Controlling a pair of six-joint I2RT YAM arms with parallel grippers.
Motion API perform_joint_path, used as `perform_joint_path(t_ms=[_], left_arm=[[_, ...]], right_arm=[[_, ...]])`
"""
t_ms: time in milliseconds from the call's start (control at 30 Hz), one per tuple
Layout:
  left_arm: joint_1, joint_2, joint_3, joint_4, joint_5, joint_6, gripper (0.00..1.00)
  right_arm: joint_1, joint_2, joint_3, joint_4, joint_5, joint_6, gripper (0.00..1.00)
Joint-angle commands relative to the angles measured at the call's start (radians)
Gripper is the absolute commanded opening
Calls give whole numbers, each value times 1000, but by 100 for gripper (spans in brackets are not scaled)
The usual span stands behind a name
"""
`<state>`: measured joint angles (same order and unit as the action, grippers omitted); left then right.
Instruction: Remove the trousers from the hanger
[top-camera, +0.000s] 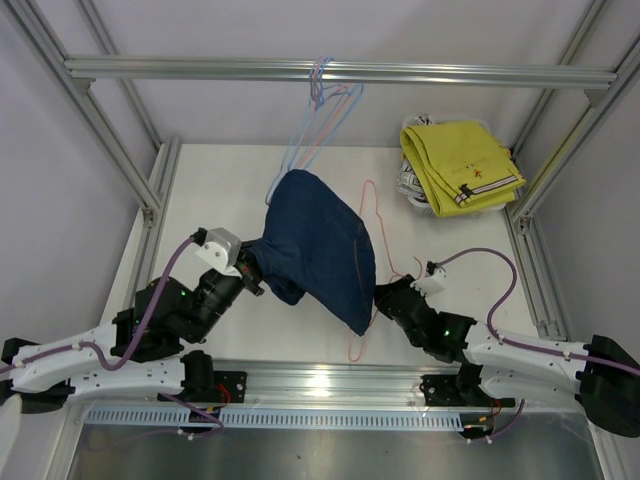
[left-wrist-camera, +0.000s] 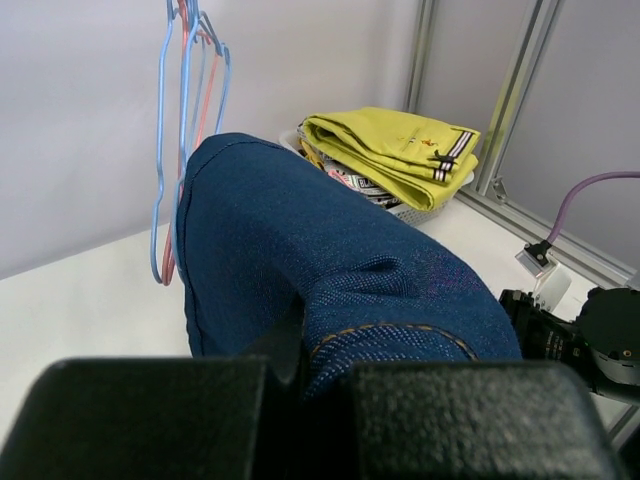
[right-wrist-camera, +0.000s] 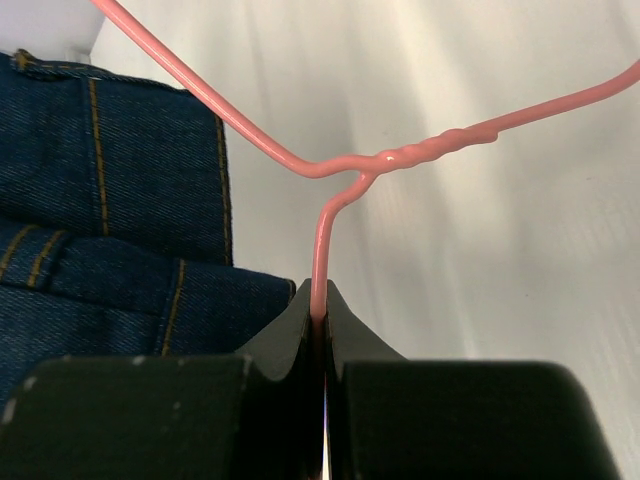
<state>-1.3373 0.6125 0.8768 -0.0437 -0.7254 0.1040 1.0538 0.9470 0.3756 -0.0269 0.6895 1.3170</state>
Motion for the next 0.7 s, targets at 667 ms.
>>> perform_joint_path(t_ms=[667], left_arm=[[29,-68,51,171,3,-38,1]], right_arm=[[-61,145,-80,16,-15,-28,0]])
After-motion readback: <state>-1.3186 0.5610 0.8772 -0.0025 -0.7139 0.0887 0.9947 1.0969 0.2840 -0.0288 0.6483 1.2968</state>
